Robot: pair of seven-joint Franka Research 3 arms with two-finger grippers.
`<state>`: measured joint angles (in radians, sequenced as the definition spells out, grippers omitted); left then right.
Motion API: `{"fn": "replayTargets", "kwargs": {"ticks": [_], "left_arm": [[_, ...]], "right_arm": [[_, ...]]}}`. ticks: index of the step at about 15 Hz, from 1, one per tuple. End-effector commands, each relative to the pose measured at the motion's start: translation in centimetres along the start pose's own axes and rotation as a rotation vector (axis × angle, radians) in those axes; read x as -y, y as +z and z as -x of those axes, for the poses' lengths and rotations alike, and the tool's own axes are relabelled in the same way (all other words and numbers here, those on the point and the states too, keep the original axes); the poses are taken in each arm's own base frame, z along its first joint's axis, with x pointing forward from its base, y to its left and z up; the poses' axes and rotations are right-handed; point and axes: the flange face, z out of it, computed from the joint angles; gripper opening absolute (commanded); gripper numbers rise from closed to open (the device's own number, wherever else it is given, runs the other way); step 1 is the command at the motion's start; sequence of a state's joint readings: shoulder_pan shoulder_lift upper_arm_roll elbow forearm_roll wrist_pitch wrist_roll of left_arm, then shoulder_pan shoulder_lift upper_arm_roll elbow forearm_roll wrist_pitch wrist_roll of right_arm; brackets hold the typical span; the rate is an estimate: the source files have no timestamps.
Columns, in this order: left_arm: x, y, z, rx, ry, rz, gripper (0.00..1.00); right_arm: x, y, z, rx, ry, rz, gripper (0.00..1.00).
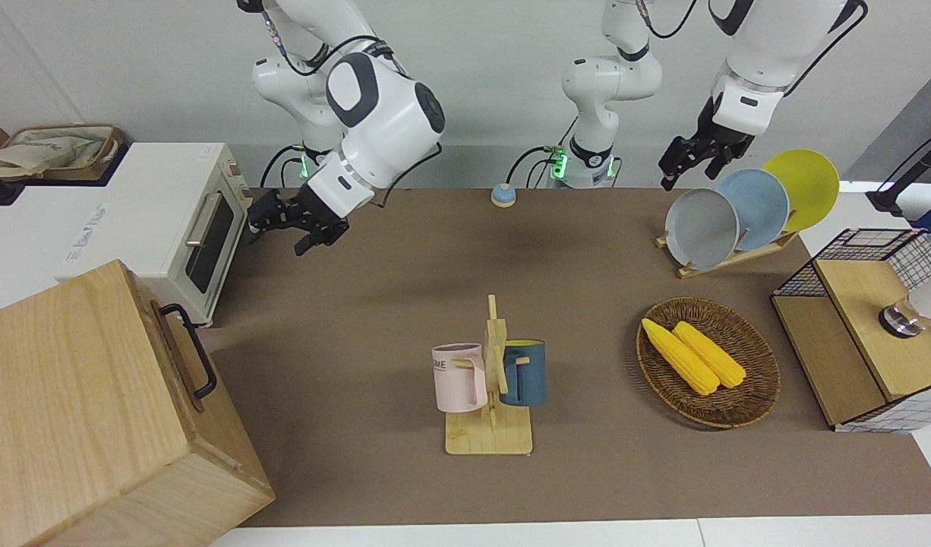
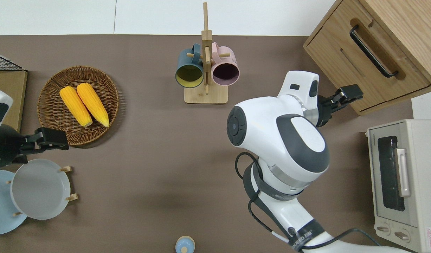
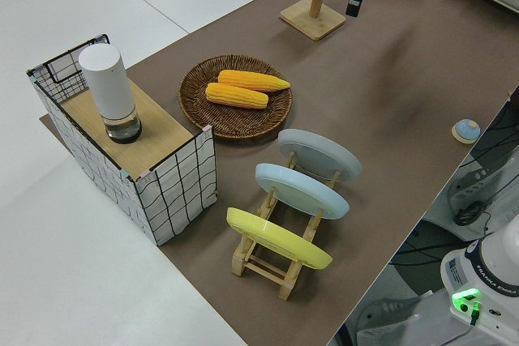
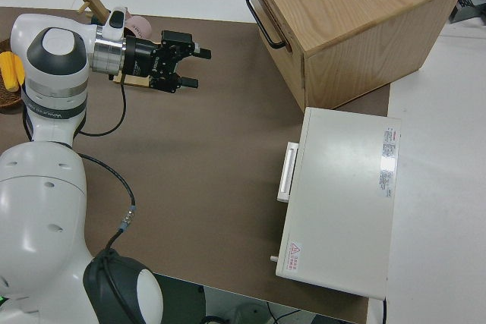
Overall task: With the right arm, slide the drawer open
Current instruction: 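Swing the right gripper toward the black drawer handle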
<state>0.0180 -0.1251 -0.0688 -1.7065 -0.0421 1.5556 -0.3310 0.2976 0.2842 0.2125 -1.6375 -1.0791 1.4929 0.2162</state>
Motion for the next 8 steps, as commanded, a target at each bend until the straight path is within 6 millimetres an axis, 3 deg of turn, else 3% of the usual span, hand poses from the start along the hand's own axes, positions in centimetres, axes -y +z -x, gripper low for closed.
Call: {"fn": "replayTargets", "kwargs": {"ticks": [1, 5, 8], "left_arm": [[0.3, -0.5, 0.4, 0.005, 0.006, -0.001, 0.99], [0.3, -0.5, 0.4, 0.003, 0.006, 0.0, 0.99], [0.3, -0.5, 0.4, 0.005, 0.006, -0.001, 0.99]], "right_arm": [[2.2, 0.3, -1.3, 0.0, -0.017, 0.14, 0.985], [3.3, 1.5, -2.5, -0.021, -0.046, 0.261, 0.983], [2.3, 3.6, -3.9, -0.058, -0.051, 0.344, 0.983]]}}
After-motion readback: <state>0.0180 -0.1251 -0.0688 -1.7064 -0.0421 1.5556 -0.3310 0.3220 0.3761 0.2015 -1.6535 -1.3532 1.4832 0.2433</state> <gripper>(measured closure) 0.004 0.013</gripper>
